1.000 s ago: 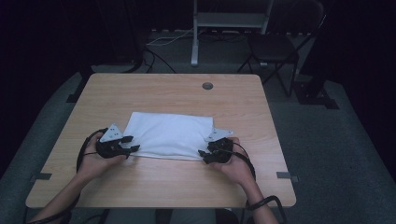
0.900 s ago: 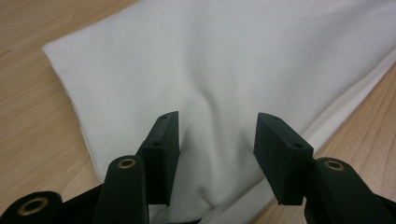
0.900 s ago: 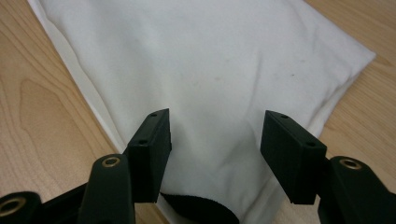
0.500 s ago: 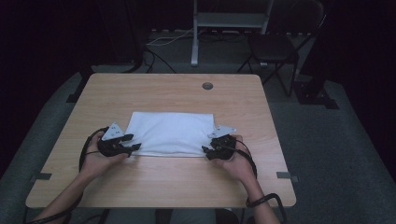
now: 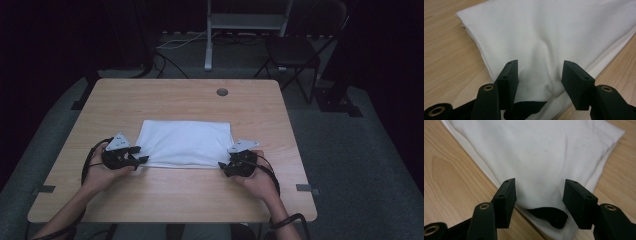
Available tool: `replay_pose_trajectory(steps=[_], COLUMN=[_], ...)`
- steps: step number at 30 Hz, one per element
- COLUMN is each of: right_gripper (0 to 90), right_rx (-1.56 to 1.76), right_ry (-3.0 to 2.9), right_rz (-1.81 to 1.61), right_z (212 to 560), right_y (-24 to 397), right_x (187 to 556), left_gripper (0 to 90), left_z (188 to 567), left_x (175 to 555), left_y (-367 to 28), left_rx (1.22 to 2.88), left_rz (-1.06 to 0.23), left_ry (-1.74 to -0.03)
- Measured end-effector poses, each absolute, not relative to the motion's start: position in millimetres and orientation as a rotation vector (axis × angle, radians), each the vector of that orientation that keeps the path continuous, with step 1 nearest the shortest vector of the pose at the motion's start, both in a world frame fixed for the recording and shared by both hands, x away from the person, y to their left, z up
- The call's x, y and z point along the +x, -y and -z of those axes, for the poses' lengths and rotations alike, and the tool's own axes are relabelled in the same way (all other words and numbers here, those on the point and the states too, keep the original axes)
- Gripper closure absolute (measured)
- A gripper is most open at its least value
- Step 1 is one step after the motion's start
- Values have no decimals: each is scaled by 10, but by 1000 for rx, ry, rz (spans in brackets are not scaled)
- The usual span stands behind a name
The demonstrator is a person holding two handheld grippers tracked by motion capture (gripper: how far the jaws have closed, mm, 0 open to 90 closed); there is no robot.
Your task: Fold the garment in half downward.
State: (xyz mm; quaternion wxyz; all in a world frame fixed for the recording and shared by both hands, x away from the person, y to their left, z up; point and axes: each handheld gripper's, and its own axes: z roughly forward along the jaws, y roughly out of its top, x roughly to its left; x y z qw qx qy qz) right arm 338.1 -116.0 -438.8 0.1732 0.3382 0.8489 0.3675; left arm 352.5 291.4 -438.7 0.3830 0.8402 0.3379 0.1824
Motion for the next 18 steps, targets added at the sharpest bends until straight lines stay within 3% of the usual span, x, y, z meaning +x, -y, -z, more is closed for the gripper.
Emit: replay_pose_trajectory(steps=[6, 11, 13, 18], right_gripper=[421, 277, 239, 187], right_rx=[988, 1009, 1016, 1049], right_ry=[-2394, -2341, -2329, -2263], right_rz=[-1032, -1058, -1077, -1153], right_z=[4388, 4348, 4334, 4298], right_y=[1260, 1260, 1266, 1282], right_x=[3356, 3338, 3323, 3258], left_gripper=[428, 358, 312, 298], left_z=[4398, 4284, 4244, 4190], left_x=[3501, 3475, 3452, 3353], left_y=[-2841, -2965, -3021, -3134], left_rx=[2115, 2016, 1993, 1952], left_rz=[-480, -484, -488, -498], left_ry=[-841, -868, -875, -867])
